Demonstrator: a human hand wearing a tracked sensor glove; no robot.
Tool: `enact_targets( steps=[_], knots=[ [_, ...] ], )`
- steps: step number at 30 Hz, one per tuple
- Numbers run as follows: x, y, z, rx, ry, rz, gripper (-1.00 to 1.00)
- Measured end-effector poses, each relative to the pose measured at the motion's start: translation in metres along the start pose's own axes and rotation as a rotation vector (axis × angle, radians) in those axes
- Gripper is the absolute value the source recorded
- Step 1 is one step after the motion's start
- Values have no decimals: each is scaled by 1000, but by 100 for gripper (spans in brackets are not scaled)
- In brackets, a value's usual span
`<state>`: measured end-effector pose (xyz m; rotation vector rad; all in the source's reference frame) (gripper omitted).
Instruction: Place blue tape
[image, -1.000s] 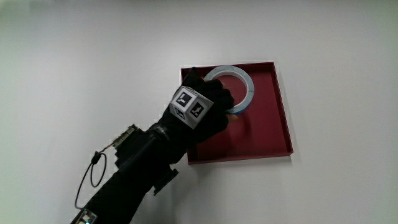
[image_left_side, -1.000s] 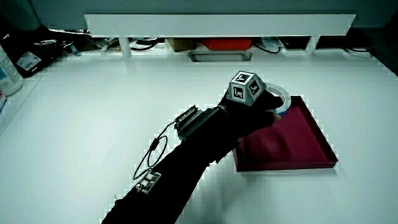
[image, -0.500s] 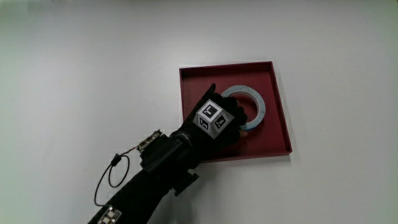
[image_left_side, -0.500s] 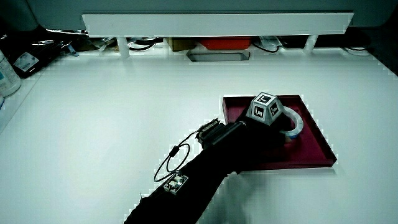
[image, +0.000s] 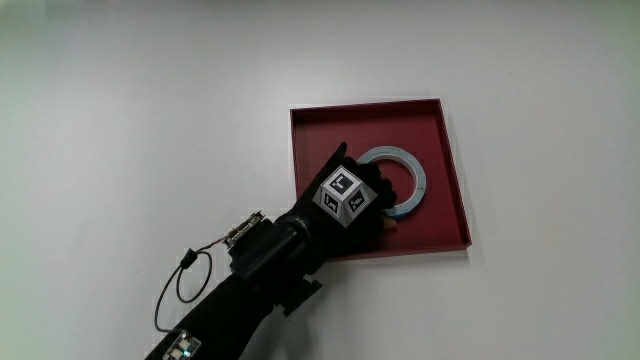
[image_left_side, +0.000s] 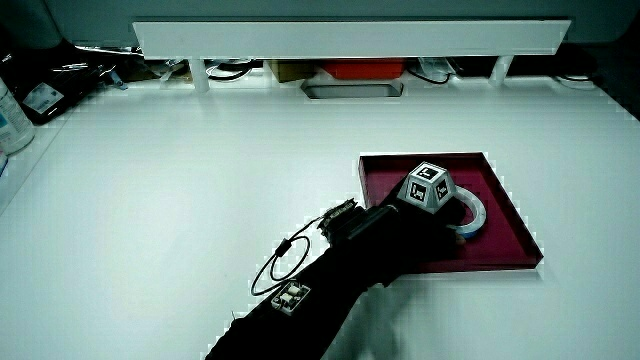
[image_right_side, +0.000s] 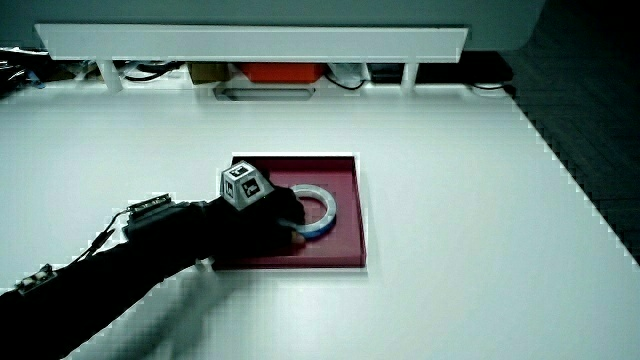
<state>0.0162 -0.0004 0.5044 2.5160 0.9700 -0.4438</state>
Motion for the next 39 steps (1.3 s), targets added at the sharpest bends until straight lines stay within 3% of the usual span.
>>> enact_targets(
  steps=[15,23,27,30,31,32,35,37,39],
  knots=[
    [-2,1,-7,-18,-28,7,-51],
    [-6,0,-2,-43,-57,43,-71],
    [-7,-7,13,-6,-87,58,-80],
    [-11,-14,24,48,-96,33,-88],
    [-13,-18,29,76,-83,-3,-90],
    [-15,-23,33,66,-132,45,-93],
    [-28,-34,29,108,-220,40,-100],
    [-29,-47,43,149,-214,22,-100],
    [-38,-58,38,174,-292,51,-100]
  ],
)
